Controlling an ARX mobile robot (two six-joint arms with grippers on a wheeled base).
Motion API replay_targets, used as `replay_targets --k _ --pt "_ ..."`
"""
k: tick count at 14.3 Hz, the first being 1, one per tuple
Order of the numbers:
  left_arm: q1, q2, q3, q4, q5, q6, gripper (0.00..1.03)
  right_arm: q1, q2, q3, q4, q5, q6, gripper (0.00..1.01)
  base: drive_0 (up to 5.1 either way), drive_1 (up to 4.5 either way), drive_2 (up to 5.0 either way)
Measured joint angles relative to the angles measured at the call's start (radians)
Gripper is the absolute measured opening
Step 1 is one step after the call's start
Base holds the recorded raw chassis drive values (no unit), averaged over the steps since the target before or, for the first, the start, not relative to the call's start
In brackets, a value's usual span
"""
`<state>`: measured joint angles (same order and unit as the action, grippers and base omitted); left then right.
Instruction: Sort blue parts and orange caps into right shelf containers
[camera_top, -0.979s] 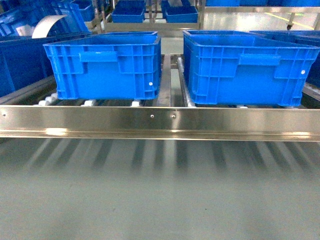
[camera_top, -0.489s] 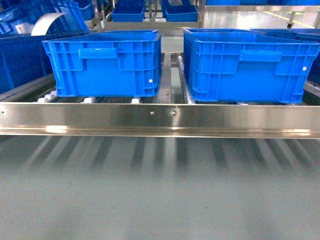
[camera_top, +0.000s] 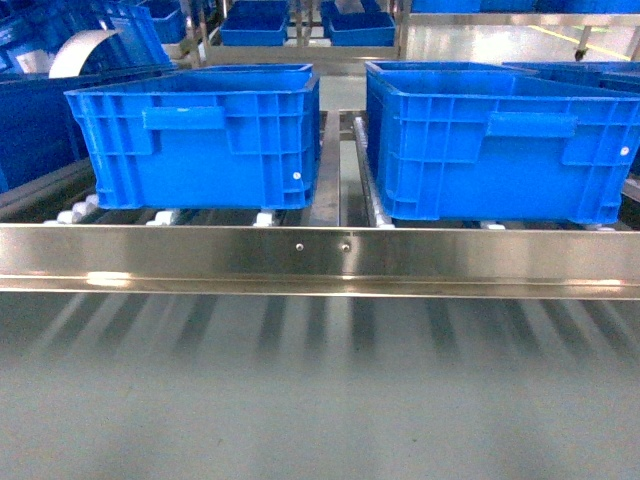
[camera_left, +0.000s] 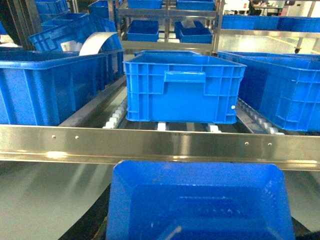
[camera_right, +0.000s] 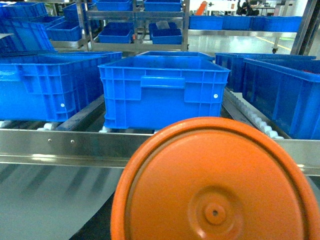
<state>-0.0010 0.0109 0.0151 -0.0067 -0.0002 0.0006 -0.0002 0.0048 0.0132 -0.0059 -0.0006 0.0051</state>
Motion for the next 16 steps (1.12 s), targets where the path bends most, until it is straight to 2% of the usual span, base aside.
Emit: replay_targets --k 16 --pt "0.000 0.000 0.000 0.000 0.000 0.000 0.44 0.000 0.000 0.000 0.003 0.000 0.000 0.44 0.0 4.10 -4.1"
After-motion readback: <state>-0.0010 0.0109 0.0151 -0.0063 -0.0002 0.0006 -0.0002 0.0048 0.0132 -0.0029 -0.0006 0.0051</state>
